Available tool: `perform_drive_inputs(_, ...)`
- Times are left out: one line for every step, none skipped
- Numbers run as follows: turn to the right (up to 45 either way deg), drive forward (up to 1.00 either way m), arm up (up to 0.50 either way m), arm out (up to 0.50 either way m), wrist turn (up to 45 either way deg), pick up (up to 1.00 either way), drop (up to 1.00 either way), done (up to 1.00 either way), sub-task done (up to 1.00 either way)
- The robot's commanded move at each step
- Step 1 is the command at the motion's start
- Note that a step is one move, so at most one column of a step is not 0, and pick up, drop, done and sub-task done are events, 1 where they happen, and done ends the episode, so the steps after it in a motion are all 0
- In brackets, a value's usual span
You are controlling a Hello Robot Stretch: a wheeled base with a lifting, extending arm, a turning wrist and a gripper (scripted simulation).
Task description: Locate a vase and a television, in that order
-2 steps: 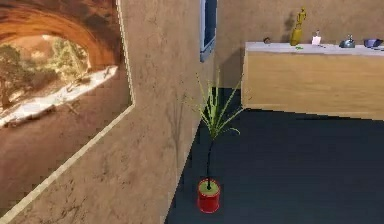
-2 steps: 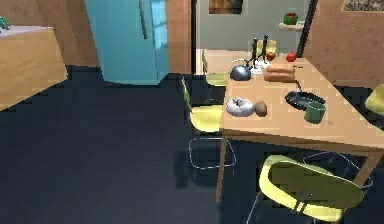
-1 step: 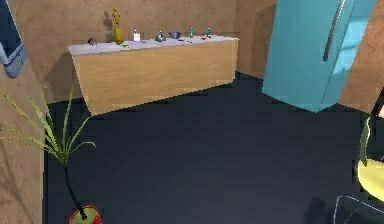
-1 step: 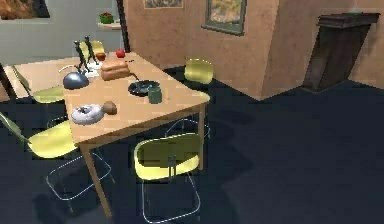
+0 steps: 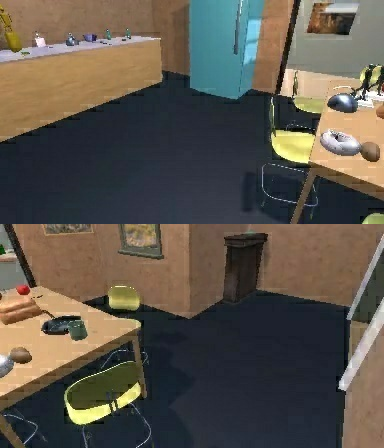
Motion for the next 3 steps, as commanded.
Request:
perform_drive_inputs(0.0, 1.00, 0.00, 0.00, 0.0, 0.00, 0.00, 0.00, 0.00)
perform_drive_inputs(3.0, 0.00, 0.00, 0.00, 0.0, 0.00, 0.00, 0.00, 0.00)
perform_drive_inputs(0.0, 0.50, 0.00, 0.00, 0.0, 0.00, 0.00, 0.00, 0.00)
